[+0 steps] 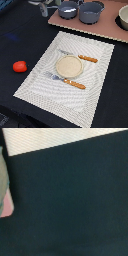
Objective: Place the pan onto the stove and place the fish and sausage into the pan.
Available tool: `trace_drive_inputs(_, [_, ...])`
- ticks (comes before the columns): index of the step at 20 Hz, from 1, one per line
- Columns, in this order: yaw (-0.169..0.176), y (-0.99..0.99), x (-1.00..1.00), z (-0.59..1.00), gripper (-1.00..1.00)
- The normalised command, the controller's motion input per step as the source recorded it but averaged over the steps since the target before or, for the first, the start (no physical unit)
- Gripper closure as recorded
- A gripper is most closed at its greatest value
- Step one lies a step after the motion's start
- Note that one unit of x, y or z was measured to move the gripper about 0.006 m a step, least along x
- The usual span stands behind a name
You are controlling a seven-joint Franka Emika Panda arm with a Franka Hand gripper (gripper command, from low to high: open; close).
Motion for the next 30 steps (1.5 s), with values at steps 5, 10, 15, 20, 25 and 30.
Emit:
trace_drive_inputs(5, [0.011,-0.98,0.00,-0.23,-1.00])
trace_drive_inputs(10, [0.086,-0.87,0.01,-0.37,-1.00])
trace_drive_inputs(15, [0.117,-0.68,-0.11,-0.44,-1.00])
trace_drive_inputs(20, [0.143,-0.54,-0.11,-0.35,-1.00])
trace_drive_inputs(25, [0.127,-0.29,-0.06,-0.35,-1.00])
trace_drive_inputs(30, [0.078,0.00,-0.01,-0.37,-1.00])
